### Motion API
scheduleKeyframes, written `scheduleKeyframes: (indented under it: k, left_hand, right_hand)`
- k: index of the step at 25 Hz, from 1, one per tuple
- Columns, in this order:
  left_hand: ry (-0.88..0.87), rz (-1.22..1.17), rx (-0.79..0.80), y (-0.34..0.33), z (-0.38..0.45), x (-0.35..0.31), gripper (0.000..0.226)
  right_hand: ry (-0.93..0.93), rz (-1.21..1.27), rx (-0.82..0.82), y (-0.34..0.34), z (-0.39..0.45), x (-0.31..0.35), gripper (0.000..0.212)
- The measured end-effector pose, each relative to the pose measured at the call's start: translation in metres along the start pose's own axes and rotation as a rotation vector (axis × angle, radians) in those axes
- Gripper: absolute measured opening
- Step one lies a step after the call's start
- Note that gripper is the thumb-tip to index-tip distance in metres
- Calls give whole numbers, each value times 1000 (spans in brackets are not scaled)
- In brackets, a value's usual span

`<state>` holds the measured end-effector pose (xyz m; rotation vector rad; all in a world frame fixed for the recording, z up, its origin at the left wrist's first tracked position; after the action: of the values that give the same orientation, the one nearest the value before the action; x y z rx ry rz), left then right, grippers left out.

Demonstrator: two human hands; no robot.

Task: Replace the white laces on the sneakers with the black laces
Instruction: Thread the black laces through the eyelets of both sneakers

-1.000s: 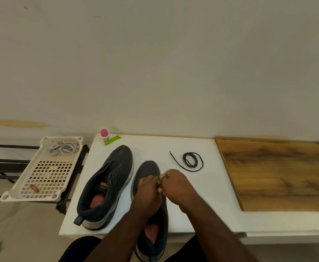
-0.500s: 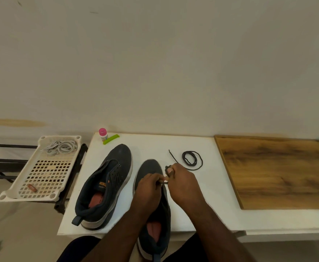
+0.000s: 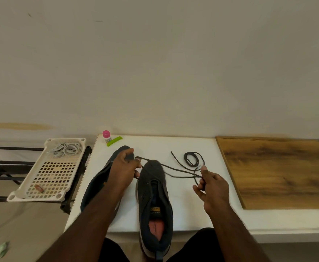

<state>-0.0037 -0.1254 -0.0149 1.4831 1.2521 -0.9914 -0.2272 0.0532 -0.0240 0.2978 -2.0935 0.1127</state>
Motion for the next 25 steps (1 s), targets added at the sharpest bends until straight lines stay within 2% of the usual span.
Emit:
scheduleKeyframes:
  k: [1, 3, 5, 6, 7, 9, 11, 13, 15, 17, 18, 19, 22, 24, 25]
  left_hand:
    - [-5, 66, 28, 1, 0, 1, 36]
    - [-82, 257, 89, -1, -1, -4, 28]
    - [-250, 539, 185, -6, -1, -12, 13]
    - [-321, 640, 221, -8, -2, -17, 17]
    - [-343, 663, 235, -9, -2, -22, 24]
    - [-243, 473, 254, -6, -4, -29, 29]
    - [-152, 290, 298, -4, -9, -34, 27]
    - [-195, 303, 365, -7, -17, -38, 22]
    - [-218, 277, 409, -12, -26, -39, 18]
    - [-226, 215, 348, -6, -24, -41, 16]
    - [-233, 212, 260, 1, -18, -40, 15]
    - [-233, 221, 146, 11, -9, -38, 16]
    - [-177, 284, -116, 38, 14, -26, 17]
    - [-210, 418, -201, 45, 16, -22, 16]
    - [-312, 472, -233, 43, 13, -26, 20]
  right_hand:
    - [-8, -11, -41, 3, 6, -6, 23]
    - [13, -61, -59, 5, 13, -14, 12]
    - [39, -127, -43, 4, 18, -20, 8]
    - [58, -154, -50, 5, 22, -23, 12]
    - [88, -178, -71, 8, 24, -24, 13]
    - [230, -314, -128, 12, 26, -21, 14]
    - [470, -564, -99, 5, 18, -15, 31]
    - [680, -630, 127, -21, -8, -6, 55]
    - [756, -641, 459, -55, -42, -1, 60]
    - [781, -685, 646, -72, -59, 1, 34]
    - [753, -667, 660, -71, -59, 5, 18]
    - [705, -626, 630, -64, -53, 10, 12]
    - [523, -506, 377, -27, -25, 25, 18]
    - [401, -408, 334, -12, -20, 32, 23]
    - [372, -380, 360, -14, -24, 33, 25]
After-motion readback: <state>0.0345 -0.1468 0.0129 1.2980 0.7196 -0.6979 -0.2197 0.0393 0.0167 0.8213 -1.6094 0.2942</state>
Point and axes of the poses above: each hand's wrist, its own z-axis towards the middle knuckle, its own y-axis out of the back of the hand, x = y × z, the point moved 5 cm from there along z, towards the middle knuckle, and after that the axes turned 14 degrees about -x, right-handed, at the moved point
